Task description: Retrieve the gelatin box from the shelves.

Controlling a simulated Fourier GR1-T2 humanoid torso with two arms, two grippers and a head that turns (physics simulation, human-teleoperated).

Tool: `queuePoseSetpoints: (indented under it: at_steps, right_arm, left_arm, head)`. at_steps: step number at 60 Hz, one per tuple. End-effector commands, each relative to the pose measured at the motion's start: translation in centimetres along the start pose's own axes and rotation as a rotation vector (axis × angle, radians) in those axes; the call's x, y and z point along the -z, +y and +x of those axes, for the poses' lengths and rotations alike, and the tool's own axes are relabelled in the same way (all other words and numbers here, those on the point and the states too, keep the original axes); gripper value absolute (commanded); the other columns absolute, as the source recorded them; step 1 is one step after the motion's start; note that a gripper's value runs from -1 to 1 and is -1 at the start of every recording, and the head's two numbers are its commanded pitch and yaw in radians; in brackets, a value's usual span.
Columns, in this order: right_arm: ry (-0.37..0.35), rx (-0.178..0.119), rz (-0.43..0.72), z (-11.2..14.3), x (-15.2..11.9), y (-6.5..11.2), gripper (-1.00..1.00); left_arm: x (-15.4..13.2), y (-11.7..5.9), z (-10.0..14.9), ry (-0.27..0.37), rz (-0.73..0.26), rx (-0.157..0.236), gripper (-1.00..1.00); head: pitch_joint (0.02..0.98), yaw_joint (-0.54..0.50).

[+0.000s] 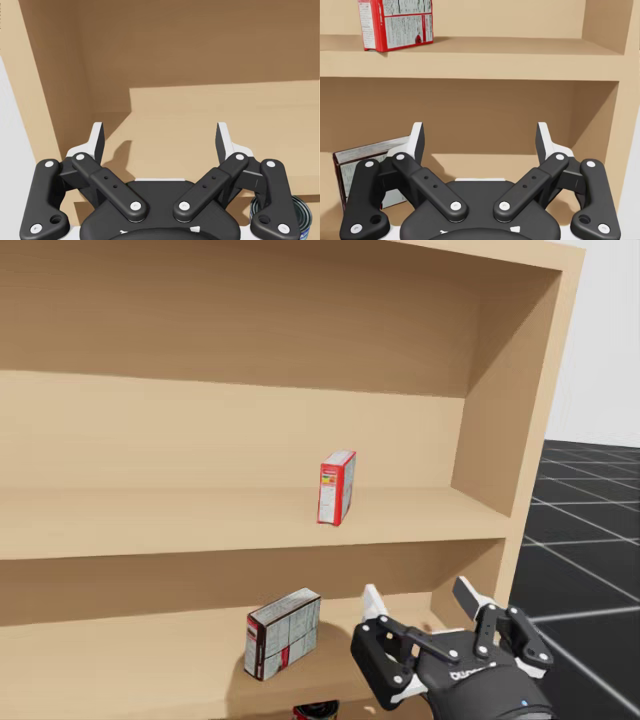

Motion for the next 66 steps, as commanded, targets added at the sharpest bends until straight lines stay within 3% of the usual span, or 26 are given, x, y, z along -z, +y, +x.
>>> queuePoseSetpoints:
  at_steps: [1, 3, 16, 23, 25, 37, 41, 49, 54, 58, 66]
  right_arm:
    - [-0.011, -0.048, -0.033, 4.2, -1.3, 2.2, -1.00]
    - [-0.017, -0.072, -0.031, 4.7, -1.4, 2.4, -1.00]
    - [-0.075, -0.092, -0.019, 8.2, -1.3, 4.3, -1.00]
    - [-0.076, -0.087, -0.010, 8.9, -0.6, 5.2, -1.00]
    - [-0.060, -0.066, 0.001, 9.1, -0.2, 5.6, -1.00]
    - [-0.053, -0.058, -0.019, 9.4, 0.9, 7.3, -1.00]
    - [-0.019, -0.042, -0.020, 9.2, 1.7, 7.8, -1.00]
    - [0.029, -0.044, -0.052, 8.8, 3.4, 8.3, -1.00]
    - [0.033, -0.074, -0.100, 8.7, 4.7, 8.5, -1.00]
    - [0.043, -0.062, -0.100, 8.7, 5.3, 8.5, -1.00]
    - [0.049, -0.085, -0.139, 8.9, 7.0, 8.6, -1.00]
  left_arm:
    - [0.0, 0.1, 0.0, 0.001, 0.000, -0.004, -1.00]
    - [0.1, 0.1, 0.0, 0.002, -0.001, -0.004, -1.00]
    - [0.1, 0.1, -0.1, 0.006, -0.014, -0.001, -1.00]
    - [0.1, 0.0, 0.0, 0.005, -0.015, -0.002, -1.00]
    - [0.1, 0.0, 0.0, 0.005, -0.015, -0.002, -1.00]
    - [0.0, 0.0, 0.1, -0.003, -0.011, -0.009, -1.00]
    - [0.1, 0.0, 0.1, -0.004, -0.011, -0.010, -1.00]
    - [0.1, 0.0, 0.2, -0.008, -0.013, -0.012, -1.00]
    - [0.1, 0.1, 0.2, -0.010, -0.014, -0.015, -1.00]
    - [0.1, 0.1, 0.2, -0.012, -0.012, -0.016, -1.00]
    - [0.1, 0.2, 0.3, -0.015, -0.011, -0.019, -1.00]
  head:
    - [0.288, -0.31]
    - [0.287, -0.31]
    - [0.291, -0.31]
    - [0.292, -0.31]
    - [0.293, -0.31]
    - [0.296, -0.30]
    - [0.298, -0.30]
    - [0.301, -0.30]
    - [0.300, -0.30]
    - [0.300, -0.30]
    - [0.301, -0.29]
